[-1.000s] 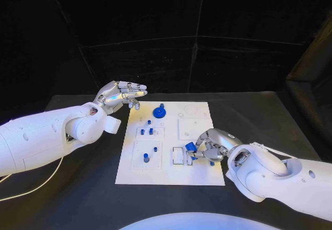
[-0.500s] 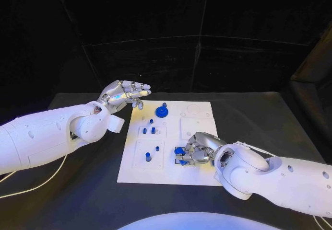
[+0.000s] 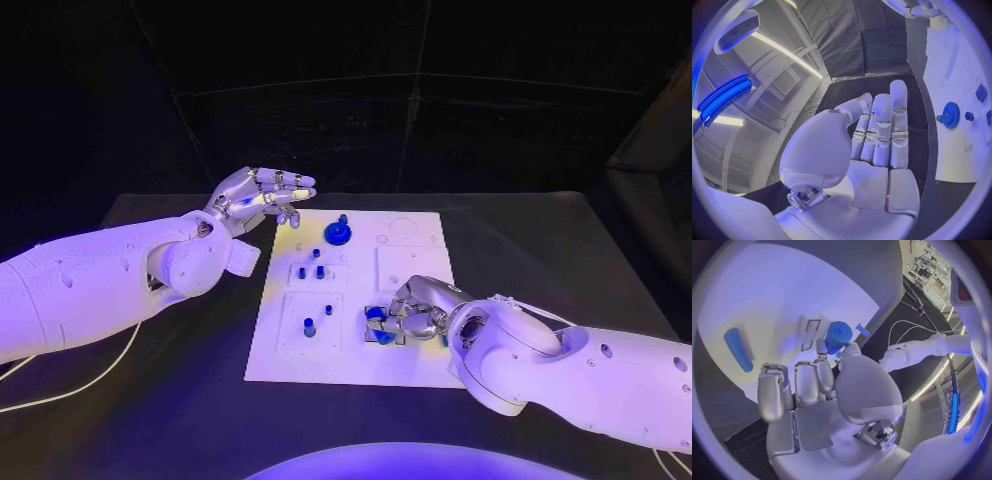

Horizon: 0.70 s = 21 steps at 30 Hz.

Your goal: Assemble the parts on the task board

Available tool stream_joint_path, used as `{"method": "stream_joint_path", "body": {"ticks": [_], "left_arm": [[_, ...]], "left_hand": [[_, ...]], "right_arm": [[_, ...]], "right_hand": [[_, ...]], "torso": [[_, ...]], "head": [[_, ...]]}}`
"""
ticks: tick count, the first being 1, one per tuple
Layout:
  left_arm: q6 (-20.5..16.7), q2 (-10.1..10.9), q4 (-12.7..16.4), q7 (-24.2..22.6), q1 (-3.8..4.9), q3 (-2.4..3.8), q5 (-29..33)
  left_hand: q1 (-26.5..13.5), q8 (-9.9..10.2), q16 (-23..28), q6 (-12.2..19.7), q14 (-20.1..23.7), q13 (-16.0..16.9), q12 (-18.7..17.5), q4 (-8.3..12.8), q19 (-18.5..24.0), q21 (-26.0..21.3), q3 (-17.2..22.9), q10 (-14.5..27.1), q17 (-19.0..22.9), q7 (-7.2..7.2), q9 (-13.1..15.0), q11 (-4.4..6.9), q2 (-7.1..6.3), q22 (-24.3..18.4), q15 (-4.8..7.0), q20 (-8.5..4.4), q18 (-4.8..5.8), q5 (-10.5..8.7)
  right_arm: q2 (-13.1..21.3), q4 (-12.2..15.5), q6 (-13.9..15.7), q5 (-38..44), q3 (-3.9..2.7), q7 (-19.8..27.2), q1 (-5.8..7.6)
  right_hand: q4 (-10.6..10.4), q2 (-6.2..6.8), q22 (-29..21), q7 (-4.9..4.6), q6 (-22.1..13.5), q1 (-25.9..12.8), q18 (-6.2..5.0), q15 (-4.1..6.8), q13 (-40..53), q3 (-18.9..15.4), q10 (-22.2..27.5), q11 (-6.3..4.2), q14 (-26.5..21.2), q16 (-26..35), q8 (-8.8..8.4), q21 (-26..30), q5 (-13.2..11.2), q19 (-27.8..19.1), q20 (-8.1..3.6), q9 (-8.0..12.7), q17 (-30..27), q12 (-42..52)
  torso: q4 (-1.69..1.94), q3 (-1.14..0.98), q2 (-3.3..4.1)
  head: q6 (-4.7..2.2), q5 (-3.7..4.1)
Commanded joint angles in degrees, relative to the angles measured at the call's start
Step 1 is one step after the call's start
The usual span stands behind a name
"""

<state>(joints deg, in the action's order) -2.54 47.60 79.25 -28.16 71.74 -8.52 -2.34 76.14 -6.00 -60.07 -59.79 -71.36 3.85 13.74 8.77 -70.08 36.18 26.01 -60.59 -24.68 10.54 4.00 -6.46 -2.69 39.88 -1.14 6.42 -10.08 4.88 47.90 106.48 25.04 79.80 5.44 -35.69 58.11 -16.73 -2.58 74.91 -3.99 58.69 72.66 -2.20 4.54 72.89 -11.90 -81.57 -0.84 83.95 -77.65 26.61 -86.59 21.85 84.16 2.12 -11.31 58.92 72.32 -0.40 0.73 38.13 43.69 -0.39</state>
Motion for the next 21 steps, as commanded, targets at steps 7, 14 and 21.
{"method": "stream_joint_path", "body": {"ticks": [7,14,21], "left_arm": [[0.7,-0.2,0.0,-0.1,0.08,0.04,0.2],[0.8,-0.3,-0.1,-0.1,0.09,0.04,0.2],[0.8,-0.3,-0.1,0.0,0.08,0.03,0.2]], "left_hand": [[-0.6,-0.2,0.2,0.3,0.4,-0.1,0.3,0.0,0.2,-0.3,-0.3,0.3,0.1,0.17,-0.1,-0.03,0.09,-0.1,0.08,0.06,-0.37,-0.18],[-0.7,-0.2,0.2,0.4,0.5,-0.1,0.3,0.0,0.2,-0.3,-0.3,0.4,0.2,0.18,-0.1,-0.04,0.08,-0.1,0.06,0.08,-0.37,-0.17],[-0.7,-0.2,0.2,0.4,0.5,-0.1,0.3,0.0,0.2,-0.3,-0.3,0.4,0.2,0.18,-0.1,-0.04,0.08,-0.1,0.06,0.08,-0.37,-0.17]], "right_arm": [[-1.0,-0.4,0.3,6.0,0.16,-5.2,-0.13],[-1.1,-0.2,0.5,10.0,0.15,-6.5,-0.13],[-0.3,0.9,0.7,11.8,0.14,-5.6,-0.13]], "right_hand": [[0.2,-0.93,12.6,2.17,2.5,-8.2,1.47,1.3,0.5,-5.9,-1.4,-1.45,1.3,1.3,2.73,-1.3,-11.4,4.5,-1.49,-3.1,-1.5,-0.5],[-0.2,1.75,12.6,1.83,1.3,-20.4,1.45,1.04,-0.2,-5.3,-1.0,-1.21,1.1,2.2,2.78,-1.2,-18.9,4.4,-1.33,-3.8,-2.8,-2.2],[0.0,4.66,12.5,1.75,0.9,-18.8,1.43,0.97,-0.1,-0.1,-1.0,-1.09,1.1,2.6,2.9,-1.1,-18.0,4.4,-1.22,-4.3,-3.3,-2.8]], "torso": [[-0.03,-0.02,-0.1],[-0.07,-0.05,-0.07],[-0.12,-0.08,-0.05]], "head": [[0.23,-0.11],[0.22,-0.15],[0.3,-0.14]]}}
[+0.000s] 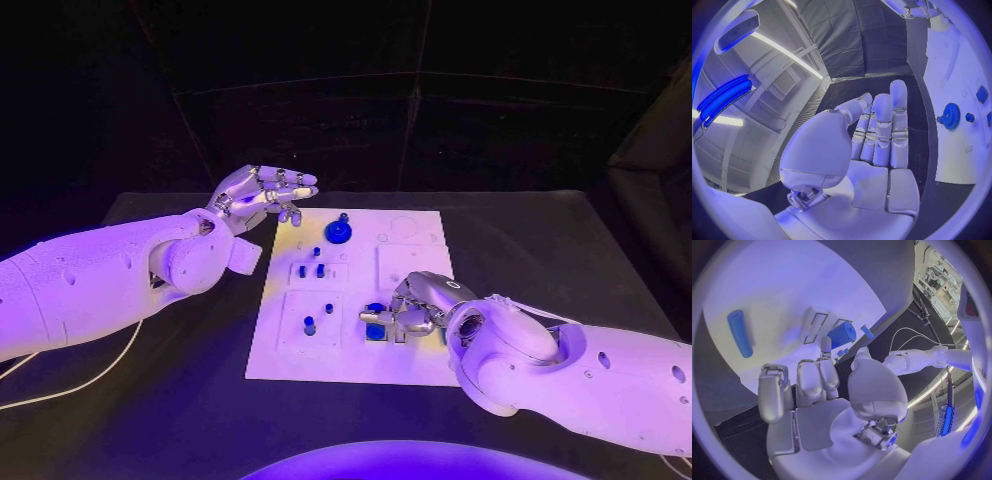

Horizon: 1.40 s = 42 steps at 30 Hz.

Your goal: Assemble the parts on the task board

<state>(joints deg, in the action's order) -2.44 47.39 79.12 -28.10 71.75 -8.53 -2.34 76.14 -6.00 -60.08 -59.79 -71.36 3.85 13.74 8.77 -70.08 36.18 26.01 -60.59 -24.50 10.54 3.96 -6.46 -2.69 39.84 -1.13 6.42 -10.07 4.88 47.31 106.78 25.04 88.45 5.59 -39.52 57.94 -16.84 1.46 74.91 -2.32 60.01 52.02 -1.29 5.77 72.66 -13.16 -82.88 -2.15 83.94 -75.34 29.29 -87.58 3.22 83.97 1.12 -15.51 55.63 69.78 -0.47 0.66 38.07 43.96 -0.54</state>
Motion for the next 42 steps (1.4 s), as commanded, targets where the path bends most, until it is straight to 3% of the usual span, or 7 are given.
{"method": "stream_joint_path", "body": {"ticks": [1,11,16,25,30,35,42], "left_arm": [[0.7,-0.1,0.0,-0.1,0.08,0.04,0.2],[0.8,-0.1,-0.2,0.0,0.07,0.01,0.2],[0.8,-0.1,-0.3,0.1,0.06,-0.02,0.2],[0.7,-0.1,-0.3,0.3,0.06,-0.04,0.2],[0.8,0.0,-0.3,0.3,0.07,-0.05,0.2],[0.8,0.1,-0.3,0.5,0.07,-0.06,0.2],[0.8,0.3,-0.2,0.6,0.07,-0.07,0.2]], "left_hand": [[-0.7,-0.2,0.2,0.4,0.5,-0.1,0.3,0.0,0.2,-0.3,-0.3,0.4,0.1,0.18,-0.1,-0.04,0.08,-0.1,0.06,0.08,-0.37,-0.17],[-0.7,-0.2,0.2,0.4,0.5,-0.1,0.3,0.0,0.2,-0.3,-0.3,0.4,0.1,0.18,-0.1,-0.04,0.08,-0.1,0.06,0.08,-0.37,-0.17],[-0.7,-0.2,0.2,0.4,0.5,-0.1,0.3,0.0,0.2,-0.3,-0.3,0.4,0.1,0.18,-0.1,-0.04,0.08,-0.1,0.06,0.08,-0.37,-0.17],[-0.7,-0.2,0.3,0.5,0.5,-0.1,0.3,0.0,0.3,-0.3,-0.3,0.5,0.1,0.2,-0.1,-0.06,0.16,-0.1,0.05,0.09,-0.38,-0.13],[-0.7,-0.2,0.3,0.5,0.5,-0.1,0.3,0.0,0.3,-0.3,-0.3,0.5,0.1,0.2,-0.1,-0.06,0.16,-0.1,0.05,0.09,-0.38,-0.13],[-0.7,-0.2,0.3,0.5,0.5,-0.1,0.3,0.0,0.3,-0.3,-0.3,0.5,0.1,0.2,-0.1,-0.06,0.16,-0.1,0.05,0.09,-0.38,-0.13],[-0.7,-0.2,0.3,0.5,0.5,-0.1,0.3,0.0,0.3,-0.3,-0.3,0.5,0.1,0.2,-0.1,-0.06,0.16,-0.1,0.05,0.09,-0.38,-0.13]], "right_arm": [[0.6,0.9,0.8,3.1,-0.01,-1.4,0.05],[2.2,3.1,-0.3,1.7,-0.02,1.6,0.05],[2.3,3.0,-0.7,1.3,-0.02,0.9,0.05],[1.5,0.8,-3.1,-0.2,-0.02,-1.2,0.06],[1.0,0.1,-5.0,-1.0,-0.02,-0.8,0.07],[1.1,0.1,-6.6,-3.1,-0.02,0.5,0.07],[2.3,0.9,-4.2,-4.2,-0.01,2.1,0.07]], "right_hand": [[0.2,0.89,12.5,0.09,-0.4,3.0,0.53,-0.25,0.2,1.7,0.3,0.23,1.1,0.3,0.25,-0.2,1.0,4.6,-0.21,-0.2,0.0,-0.2],[2.6,1.15,12.7,0.11,-0.6,15.0,0.57,-0.21,1.0,3.8,0.1,0.2,1.2,0.4,0.4,-0.3,3.1,4.7,-0.24,-0.8,0.1,-0.2],[2.7,0.9,12.7,0.09,-0.6,15.7,0.58,-0.21,1.1,3.8,0.0,0.21,1.2,0.4,0.4,-0.3,3.3,4.7,-0.23,-0.9,0.2,-0.2],[1.8,-1.45,12.8,0.1,-0.6,16.0,0.59,-0.23,1.2,3.7,0.0,0.2,1.2,0.4,0.41,-0.3,3.6,4.7,-0.21,-1.0,0.2,-0.3],[3.0,-1.64,12.8,0.06,-0.7,18.4,0.58,-0.24,1.3,3.4,0.0,0.22,1.2,0.4,0.39,-0.3,3.8,4.7,-0.21,-1.1,0.2,-0.4],[3.3,0.86,12.7,-0.05,-0.8,18.5,0.57,-0.35,1.5,1.2,0.0,0.34,1.2,0.6,0.35,-0.2,-0.2,4.6,-0.11,-1.3,0.0,-0.4],[1.8,3.32,12.6,-0.09,-1.1,17.7,0.52,-0.36,1.4,0.3,0.2,0.37,1.1,0.8,0.19,-0.1,-0.4,4.5,-0.11,-1.3,-0.4,-0.8]], "torso": [[-0.07,-0.02,-0.01],[-0.01,0.02,-0.02],[-0.04,0.04,-0.03],[0.06,0.06,0.01],[0.04,0.05,-0.04],[-0.05,0.06,-0.03],[-0.1,0.04,0.02]], "head": [[0.07,-0.02],[0.2,0.02],[0.17,0.02],[0.26,0.04],[0.35,-0.01],[0.14,-0.24],[0.08,-0.04]]}}
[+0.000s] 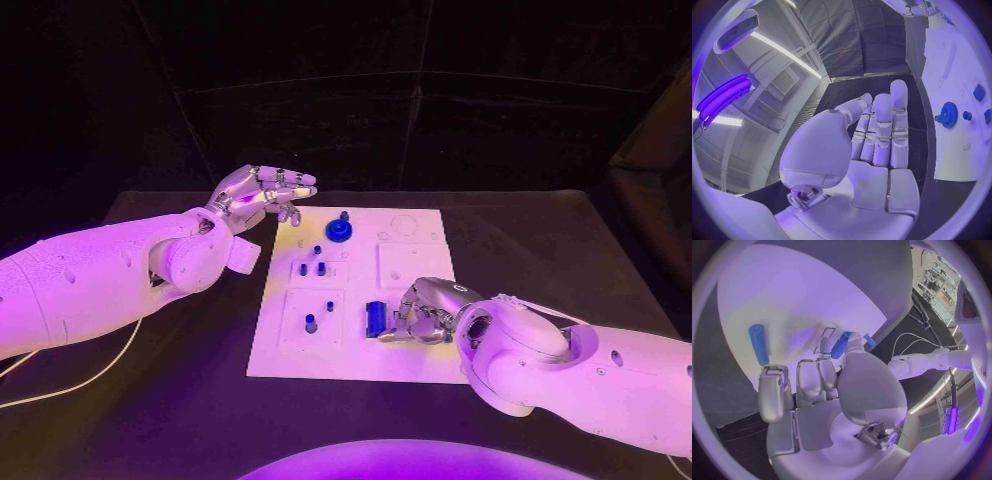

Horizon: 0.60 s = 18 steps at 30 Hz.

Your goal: Assemble the parts on the task board

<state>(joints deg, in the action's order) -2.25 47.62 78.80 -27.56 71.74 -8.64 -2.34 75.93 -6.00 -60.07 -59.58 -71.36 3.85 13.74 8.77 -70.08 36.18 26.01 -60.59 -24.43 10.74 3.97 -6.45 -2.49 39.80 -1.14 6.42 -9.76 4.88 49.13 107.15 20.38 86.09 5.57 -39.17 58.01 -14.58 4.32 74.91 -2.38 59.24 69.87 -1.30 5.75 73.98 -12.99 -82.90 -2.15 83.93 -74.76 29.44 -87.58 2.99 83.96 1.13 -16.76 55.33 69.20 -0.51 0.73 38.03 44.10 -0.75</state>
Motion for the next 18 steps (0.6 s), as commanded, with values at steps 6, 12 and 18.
{"method": "stream_joint_path", "body": {"ticks": [6,12,18], "left_arm": [[0.5,0.1,0.2,0.0,0.08,0.04,0.2],[0.4,0.1,0.1,-0.1,0.08,0.03,0.2],[0.3,0.1,0.1,-0.2,0.08,0.01,0.2]], "left_hand": [[-0.4,-0.2,0.2,0.3,0.6,-0.1,0.4,0.1,0.3,-0.3,-0.3,0.5,0.1,-0.01,-0.1,-0.06,0.0,-0.1,0.05,0.1,-0.7,-0.12],[-0.4,-0.2,0.2,0.3,0.6,-0.1,0.4,0.1,0.3,-0.3,-0.3,0.5,0.1,-0.01,-0.1,-0.06,0.0,-0.1,0.05,0.1,-0.7,-0.12],[-0.4,-0.2,0.2,0.3,0.6,-0.1,0.4,0.1,0.3,-0.3,-0.3,0.5,0.1,-0.01,-0.1,-0.06,0.0,-0.1,0.05,0.1,-0.7,-0.12]], "right_arm": [[3.8,2.3,8.1,-3.4,-0.01,6.9,0.04],[8.9,4.4,10.5,-6.1,-0.05,15.2,0.62],[14.1,5.9,6.7,-6.8,-0.04,14.5,1.13]], "right_hand": [[-1.1,-0.79,12.4,-0.37,-1.2,1.2,0.49,-0.5,0.0,1.3,0.3,0.61,1.0,0.4,-0.66,0.1,1.3,4.4,0.01,0.1,-0.3,-0.6],[-0.6,-2.33,12.5,-1.43,-3.4,3.2,0.49,-1.11,0.0,1.7,0.6,1.43,1.0,0.6,-3.24,0.1,3.6,4.4,0.5,1.1,-0.6,-1.0],[0.9,-4.28,12.4,-2.05,-3.7,6.2,0.46,-1.57,-0.3,2.3,0.9,1.96,0.9,0.8,-5.44,0.2,5.8,4.4,0.95,1.9,-1.0,-1.6]], "torso": [[-0.1,-0.03,0.01],[-0.13,-0.07,-0.02],[-0.2,0.05,-0.1]], "head": [[-0.19,0.51],[-0.38,0.9],[-0.48,1.7]]}}
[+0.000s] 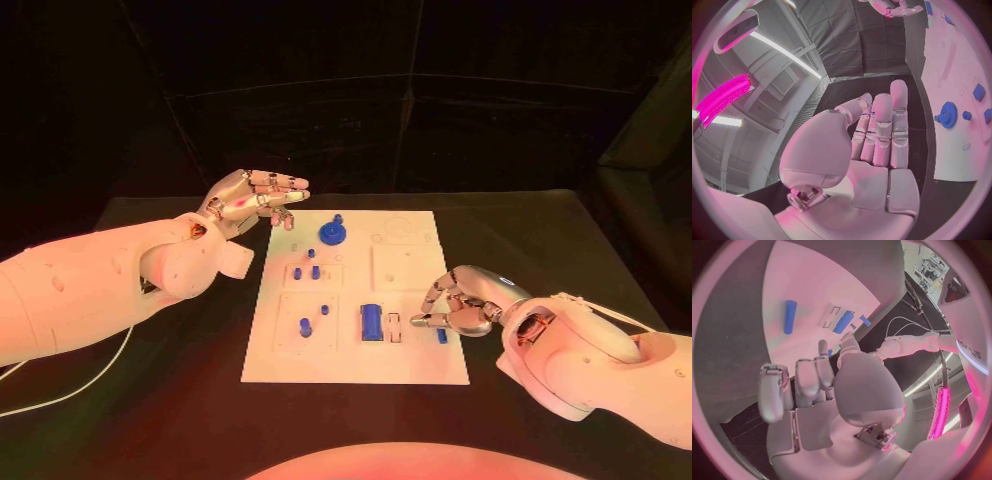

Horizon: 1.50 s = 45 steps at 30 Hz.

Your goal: Assemble the parts on the task board

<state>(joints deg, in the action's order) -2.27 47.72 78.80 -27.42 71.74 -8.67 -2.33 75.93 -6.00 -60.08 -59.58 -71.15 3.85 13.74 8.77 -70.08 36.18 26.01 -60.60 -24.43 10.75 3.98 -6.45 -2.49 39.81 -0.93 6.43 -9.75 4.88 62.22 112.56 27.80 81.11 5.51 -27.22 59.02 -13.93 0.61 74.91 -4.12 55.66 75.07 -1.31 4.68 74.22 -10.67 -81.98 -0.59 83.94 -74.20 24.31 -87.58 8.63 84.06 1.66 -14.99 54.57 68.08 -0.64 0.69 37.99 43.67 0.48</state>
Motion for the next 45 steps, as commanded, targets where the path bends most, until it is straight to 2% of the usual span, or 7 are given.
{"method": "stream_joint_path", "body": {"ticks": [1,8,14,18,23,37,45], "left_arm": [[0.3,0.0,0.1,-0.4,0.08,0.03,0.2],[0.3,0.0,0.2,-0.5,0.07,0.0,0.2],[0.4,0.1,0.3,-0.5,0.06,-0.04,0.2],[0.5,0.1,0.3,-0.5,0.05,-0.07,0.2],[0.5,0.1,0.4,-0.5,0.04,-0.09,0.2],[0.7,0.2,0.2,-0.5,0.01,-0.14,0.2],[0.7,0.2,0.2,-0.5,-0.02,-0.16,0.2]], "left_hand": [[-0.4,-0.2,0.3,0.3,0.3,-0.1,0.4,0.1,0.3,-0.3,-0.3,0.5,0.1,-0.01,-0.1,-0.06,0.0,-0.1,-0.16,0.09,-0.71,-0.12],[-0.4,-0.2,0.3,0.3,0.3,-0.1,0.4,0.1,0.3,-0.3,-0.3,0.5,0.1,-0.01,-0.1,-0.06,0.0,-0.1,-0.16,0.09,-0.71,-0.12],[-0.4,-0.2,0.3,0.3,0.3,-0.1,0.4,0.1,0.3,-0.3,-0.3,0.5,0.1,-0.01,-0.1,-0.06,0.0,-0.1,-0.16,0.09,-0.71,-0.12],[-0.4,-0.2,0.3,0.3,0.3,-0.1,0.4,0.1,0.3,-0.3,-0.3,0.5,0.1,-0.01,-0.1,-0.06,0.0,-0.1,-0.16,0.09,-0.71,-0.12],[-0.4,-0.2,0.3,0.3,0.3,-0.1,0.4,0.1,0.3,-0.3,-0.3,0.5,0.1,-0.01,-0.1,-0.06,0.0,-0.1,-0.16,0.09,-0.71,-0.12],[-0.4,-0.2,0.3,0.3,0.3,-0.1,0.4,0.1,0.3,-0.3,-0.3,0.5,0.1,-0.01,-0.1,-0.06,0.0,-0.1,-0.16,0.09,-0.71,-0.12],[-0.4,-0.2,0.3,0.3,0.3,-0.1,0.4,0.1,0.3,-0.3,-0.3,0.5,0.1,-0.01,-0.1,-0.06,0.0,-0.1,-0.16,0.09,-0.71,-0.12]], "right_arm": [[1.6,0.6,-1.4,-1.4,0.03,1.8,0.15],[3.2,-0.5,-2.8,2.3,0.08,-2.1,0.18],[2.2,-2.2,-3.5,5.2,0.12,-5.2,0.09],[1.2,-3.0,-5.9,6.5,0.15,-7.3,-0.02],[0.2,-3.9,-9.2,7.3,0.17,-9.0,-0.26],[-2.4,-5.2,-11.9,7.8,0.19,-9.4,-1.0],[-3.7,-6.0,-13.3,9.6,0.19,-9.7,-1.39]], "right_hand": [[0.2,-0.62,12.3,-0.32,0.1,0.9,0.45,-0.54,-0.8,-0.2,0.1,0.43,0.9,0.4,-0.47,0.2,0.1,4.2,0.48,0.2,-0.4,-0.8],[0.5,-1.03,12.4,-0.26,1.3,1.2,0.45,-0.57,-1.2,-1.0,0.4,0.4,0.8,0.7,-1.59,0.2,2.3,4.3,0.6,0.5,-0.7,-1.7],[0.6,-1.06,12.4,-0.08,2.3,1.2,0.45,-0.48,-1.1,-1.6,0.2,0.27,0.8,0.7,-1.86,0.2,3.5,4.3,0.56,0.5,-0.7,-1.7],[0.3,-0.85,12.4,0.05,2.9,0.8,0.45,-0.41,-1.1,-2.2,0.2,0.17,0.9,0.7,-1.97,0.2,3.4,4.3,0.51,0.4,-0.7,-1.7],[0.0,-0.73,12.4,0.12,3.2,0.4,0.44,-0.36,-1.2,-2.8,0.2,0.12,0.8,0.8,-2.14,0.2,3.0,4.3,0.46,0.4,-0.8,-1.8],[-0.1,-0.67,12.4,0.25,3.6,0.3,0.44,-0.3,-1.1,-3.1,0.1,0.02,0.9,0.8,-2.2,0.2,2.7,4.3,0.41,0.3,-0.8,-1.8],[2.0,-2.24,12.4,0.36,3.9,4.1,0.44,-0.13,-1.1,-2.0,0.2,-0.15,0.9,0.9,-2.94,0.3,4.0,4.3,0.23,0.3,-0.9,-2.0]], "torso": [[-0.08,0.09,-0.07],[-0.46,-0.01,-0.24],[-0.31,-0.01,-0.16],[-0.28,0.11,-0.21],[-0.16,0.06,-0.19],[-0.25,0.03,-0.2],[-0.17,0.11,-0.23]], "head": [[-0.07,0.57],[-0.03,0.87],[0.0,0.98],[0.1,1.04],[0.16,1.14],[0.22,0.92],[0.3,1.05]]}}
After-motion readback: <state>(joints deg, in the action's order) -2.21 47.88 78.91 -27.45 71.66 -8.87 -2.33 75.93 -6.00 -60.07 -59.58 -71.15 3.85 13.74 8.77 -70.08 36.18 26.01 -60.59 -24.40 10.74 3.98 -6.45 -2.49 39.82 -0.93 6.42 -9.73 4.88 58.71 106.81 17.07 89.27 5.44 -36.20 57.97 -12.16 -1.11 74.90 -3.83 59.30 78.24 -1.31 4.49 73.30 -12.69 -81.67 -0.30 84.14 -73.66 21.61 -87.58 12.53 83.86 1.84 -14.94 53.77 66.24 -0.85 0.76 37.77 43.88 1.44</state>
